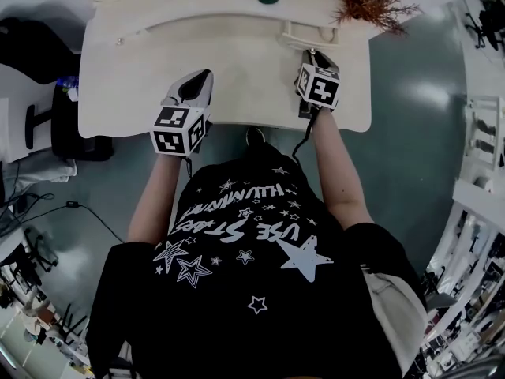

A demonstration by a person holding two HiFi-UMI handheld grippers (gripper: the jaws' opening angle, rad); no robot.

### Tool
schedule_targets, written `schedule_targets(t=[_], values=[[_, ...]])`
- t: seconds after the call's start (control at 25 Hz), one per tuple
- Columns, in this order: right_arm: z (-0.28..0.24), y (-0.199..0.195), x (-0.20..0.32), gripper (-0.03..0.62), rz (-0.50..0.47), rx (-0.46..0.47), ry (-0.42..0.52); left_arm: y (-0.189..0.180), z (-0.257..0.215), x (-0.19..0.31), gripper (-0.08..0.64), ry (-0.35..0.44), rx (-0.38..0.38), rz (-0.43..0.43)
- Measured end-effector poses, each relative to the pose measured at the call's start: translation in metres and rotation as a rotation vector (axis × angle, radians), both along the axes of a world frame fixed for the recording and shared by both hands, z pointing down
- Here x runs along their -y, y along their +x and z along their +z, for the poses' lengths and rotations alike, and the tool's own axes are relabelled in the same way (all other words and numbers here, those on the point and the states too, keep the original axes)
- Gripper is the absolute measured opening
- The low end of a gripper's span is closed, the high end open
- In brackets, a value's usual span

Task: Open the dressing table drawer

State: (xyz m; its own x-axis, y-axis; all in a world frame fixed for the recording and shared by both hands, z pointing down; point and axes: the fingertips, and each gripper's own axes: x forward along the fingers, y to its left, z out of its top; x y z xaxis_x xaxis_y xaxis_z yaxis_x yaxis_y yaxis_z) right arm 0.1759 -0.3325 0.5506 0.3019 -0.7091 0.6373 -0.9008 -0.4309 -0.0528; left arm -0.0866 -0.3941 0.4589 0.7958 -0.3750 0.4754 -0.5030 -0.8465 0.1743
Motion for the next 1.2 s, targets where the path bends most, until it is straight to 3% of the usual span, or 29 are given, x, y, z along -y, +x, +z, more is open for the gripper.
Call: schedule_targets(t=[1.2], values=[[0.002, -0.008, -0.015, 0.126, -0.032, -0.005, 0.032, -0.008, 0.004, -0.027, 0.002, -0.005, -0.012, -0.084]])
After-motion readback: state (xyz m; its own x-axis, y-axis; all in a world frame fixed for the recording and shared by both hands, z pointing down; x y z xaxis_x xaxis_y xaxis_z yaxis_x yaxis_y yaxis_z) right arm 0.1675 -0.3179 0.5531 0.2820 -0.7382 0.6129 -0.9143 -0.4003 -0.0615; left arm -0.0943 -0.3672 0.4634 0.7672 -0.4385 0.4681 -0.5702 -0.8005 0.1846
